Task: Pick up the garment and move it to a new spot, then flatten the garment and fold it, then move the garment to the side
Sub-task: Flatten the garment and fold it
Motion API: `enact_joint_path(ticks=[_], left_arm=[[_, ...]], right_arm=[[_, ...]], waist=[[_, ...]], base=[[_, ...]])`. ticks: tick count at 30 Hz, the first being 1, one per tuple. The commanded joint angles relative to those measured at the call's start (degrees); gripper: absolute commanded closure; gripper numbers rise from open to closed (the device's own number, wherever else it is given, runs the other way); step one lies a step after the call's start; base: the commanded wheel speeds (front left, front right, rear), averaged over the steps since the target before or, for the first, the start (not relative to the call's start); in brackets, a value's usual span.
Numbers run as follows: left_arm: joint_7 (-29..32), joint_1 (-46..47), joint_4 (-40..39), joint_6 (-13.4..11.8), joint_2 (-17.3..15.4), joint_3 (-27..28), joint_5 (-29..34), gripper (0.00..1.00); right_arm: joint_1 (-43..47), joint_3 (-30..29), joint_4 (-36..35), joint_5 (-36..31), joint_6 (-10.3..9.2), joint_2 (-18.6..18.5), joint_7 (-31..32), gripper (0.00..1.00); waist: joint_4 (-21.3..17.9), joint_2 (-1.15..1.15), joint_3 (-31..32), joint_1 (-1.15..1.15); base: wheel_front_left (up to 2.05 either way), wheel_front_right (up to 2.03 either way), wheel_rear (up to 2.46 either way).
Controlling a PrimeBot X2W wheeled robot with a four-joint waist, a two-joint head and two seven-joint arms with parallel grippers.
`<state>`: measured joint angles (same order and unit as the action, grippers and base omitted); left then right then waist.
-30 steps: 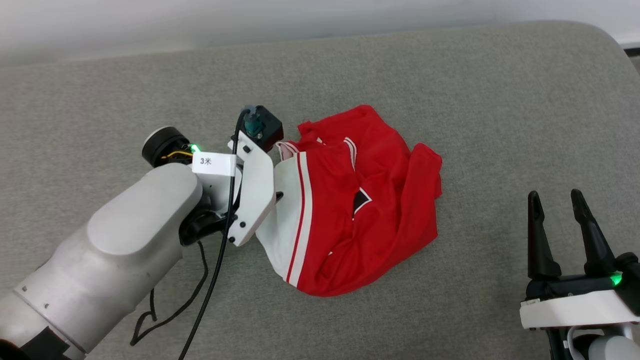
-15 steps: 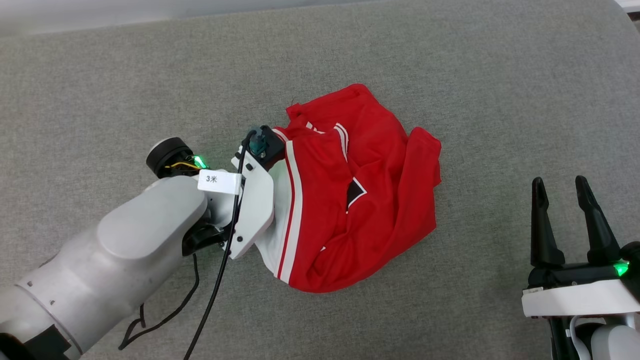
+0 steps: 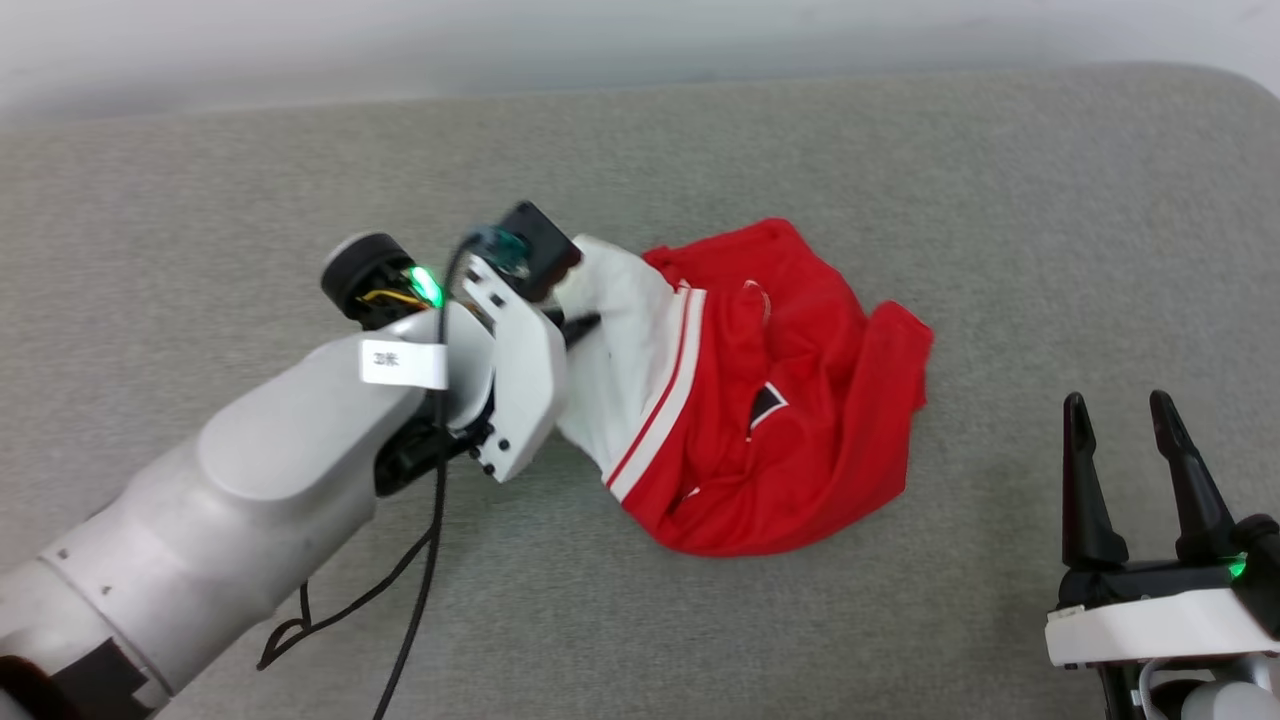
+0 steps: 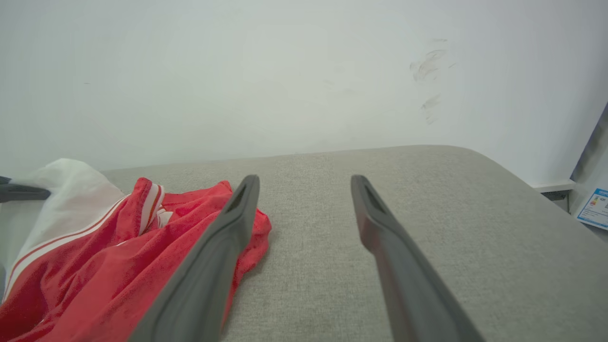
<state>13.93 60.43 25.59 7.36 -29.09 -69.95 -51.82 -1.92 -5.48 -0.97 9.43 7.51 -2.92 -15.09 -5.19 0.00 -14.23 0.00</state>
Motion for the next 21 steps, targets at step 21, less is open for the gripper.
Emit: enact_joint_path(ticks=[21], left_arm=[[-19.8, -25.9, -11.6, -17.6, -17.4, 13.8, -14.2, 1.0]], right_arm=[[3.2, -0.4, -0.2, -1.3, -0.04, 0.1, -0.1, 0.0]], waist=[[8.9, 0.0, 5.0, 0.0]], base=[[0.0, 0.0, 0.0]])
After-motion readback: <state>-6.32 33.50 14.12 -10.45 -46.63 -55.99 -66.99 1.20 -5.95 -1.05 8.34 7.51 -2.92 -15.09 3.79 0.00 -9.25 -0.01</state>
